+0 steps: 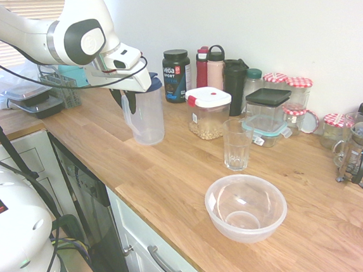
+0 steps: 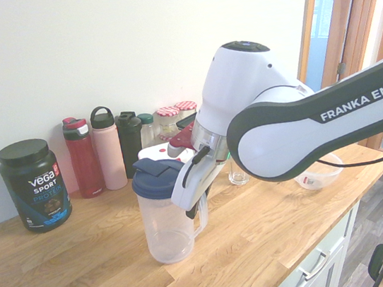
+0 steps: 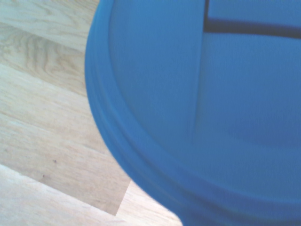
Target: Pour me some water
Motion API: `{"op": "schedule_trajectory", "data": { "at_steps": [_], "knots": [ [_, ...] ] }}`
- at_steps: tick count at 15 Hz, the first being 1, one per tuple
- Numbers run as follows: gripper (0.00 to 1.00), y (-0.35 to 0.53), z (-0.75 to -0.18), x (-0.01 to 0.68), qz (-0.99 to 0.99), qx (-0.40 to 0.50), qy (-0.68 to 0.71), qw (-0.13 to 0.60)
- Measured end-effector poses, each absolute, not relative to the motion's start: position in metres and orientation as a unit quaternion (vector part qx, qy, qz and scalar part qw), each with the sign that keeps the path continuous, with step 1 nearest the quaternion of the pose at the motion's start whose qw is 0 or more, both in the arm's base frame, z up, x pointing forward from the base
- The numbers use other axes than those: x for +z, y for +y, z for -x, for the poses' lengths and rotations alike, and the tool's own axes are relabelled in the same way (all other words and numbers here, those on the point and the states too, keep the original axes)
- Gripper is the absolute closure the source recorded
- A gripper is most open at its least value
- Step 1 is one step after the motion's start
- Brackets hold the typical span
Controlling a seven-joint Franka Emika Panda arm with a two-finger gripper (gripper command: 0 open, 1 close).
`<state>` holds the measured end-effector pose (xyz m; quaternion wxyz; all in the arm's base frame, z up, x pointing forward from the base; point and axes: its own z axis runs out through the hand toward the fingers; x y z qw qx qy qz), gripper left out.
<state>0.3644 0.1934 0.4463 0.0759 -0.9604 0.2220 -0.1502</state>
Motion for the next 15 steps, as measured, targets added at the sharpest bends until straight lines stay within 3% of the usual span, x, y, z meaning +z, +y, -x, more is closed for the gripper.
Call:
{"op": "schedule_trajectory", "data": {
  "at_steps": [8,15],
  "knots": [
    [1.0,0.183,-0.377,0.451,0.958,-0.153,0.23,0.082],
    [1.0,0.101,-0.316,0.554,0.984,-0.129,0.111,0.059]
  ]
}}
